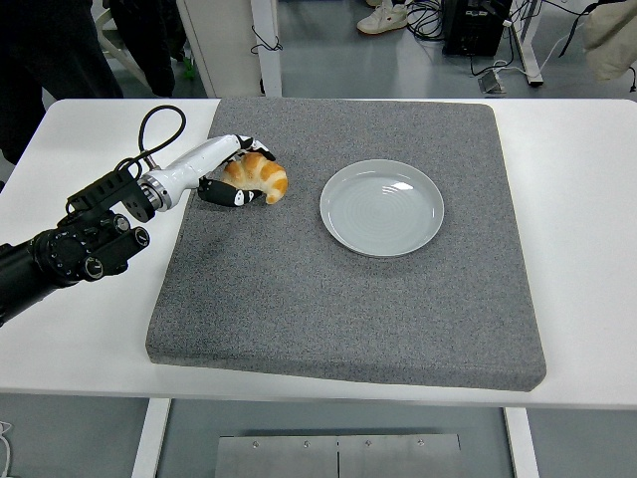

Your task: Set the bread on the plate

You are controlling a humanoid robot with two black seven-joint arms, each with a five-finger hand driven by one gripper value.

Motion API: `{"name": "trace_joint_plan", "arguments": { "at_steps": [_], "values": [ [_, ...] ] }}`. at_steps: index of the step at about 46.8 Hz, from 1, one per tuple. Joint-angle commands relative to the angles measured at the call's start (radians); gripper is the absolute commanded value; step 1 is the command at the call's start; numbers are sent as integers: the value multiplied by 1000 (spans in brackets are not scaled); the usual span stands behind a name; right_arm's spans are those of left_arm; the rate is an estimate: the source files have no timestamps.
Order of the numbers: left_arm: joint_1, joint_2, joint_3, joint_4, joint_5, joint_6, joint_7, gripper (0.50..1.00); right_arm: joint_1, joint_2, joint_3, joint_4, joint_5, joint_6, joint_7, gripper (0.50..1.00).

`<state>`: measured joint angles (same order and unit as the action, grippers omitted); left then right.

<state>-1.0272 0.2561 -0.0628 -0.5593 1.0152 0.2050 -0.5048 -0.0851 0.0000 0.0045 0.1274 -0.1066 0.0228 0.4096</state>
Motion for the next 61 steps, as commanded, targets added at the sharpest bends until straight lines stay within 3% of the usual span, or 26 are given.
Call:
{"name": "trace_joint_plan", "arguments": {
  "at_steps": [1, 34, 61],
  "values": [
    [-16, 8, 1, -1, 0, 1, -21, 500, -1, 0, 0, 0, 1, 0, 0, 1000],
    [-178, 54, 1, 1, 2, 1, -24, 500, 1, 0, 0, 0, -1, 0, 0, 1000],
    [-286, 11, 26, -1, -1, -10, -24, 500, 1, 0, 0, 0, -1, 0, 0, 1000]
  ]
}}
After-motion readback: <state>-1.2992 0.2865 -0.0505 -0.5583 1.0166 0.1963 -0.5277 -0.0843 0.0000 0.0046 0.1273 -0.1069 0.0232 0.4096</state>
